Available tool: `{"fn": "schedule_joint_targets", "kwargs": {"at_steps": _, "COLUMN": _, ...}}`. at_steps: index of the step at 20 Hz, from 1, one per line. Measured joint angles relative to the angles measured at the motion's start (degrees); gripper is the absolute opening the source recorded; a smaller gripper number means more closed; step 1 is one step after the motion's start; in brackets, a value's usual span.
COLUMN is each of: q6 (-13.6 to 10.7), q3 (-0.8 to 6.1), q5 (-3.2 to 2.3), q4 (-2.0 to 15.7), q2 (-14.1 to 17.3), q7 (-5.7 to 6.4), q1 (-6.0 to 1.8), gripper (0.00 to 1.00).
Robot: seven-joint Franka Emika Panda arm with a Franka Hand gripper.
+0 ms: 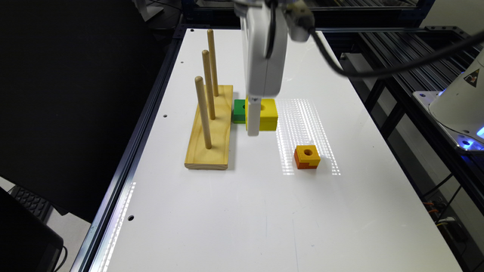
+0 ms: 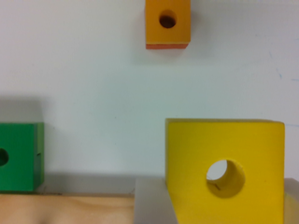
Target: Pick up yellow block.
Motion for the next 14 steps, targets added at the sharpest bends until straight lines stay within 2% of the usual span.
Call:
{"fn": "schedule_joint_targets", "kwargs": {"at_steps": 4, "q6": -2.26, "q3": 0.24, "q5": 0.06, "q4": -0.04, "q2": -2.37, "q7": 0.29, "q1": 0.0, "gripper": 0.0}}
{"fn": "schedule_joint_targets", "kwargs": {"at_steps": 14, "q6": -2.47, "q3": 0.26, "q5": 0.06, "q4": -0.01, "q2": -3.16, "q7": 0.32, "q1": -0.01, "gripper": 0.0}}
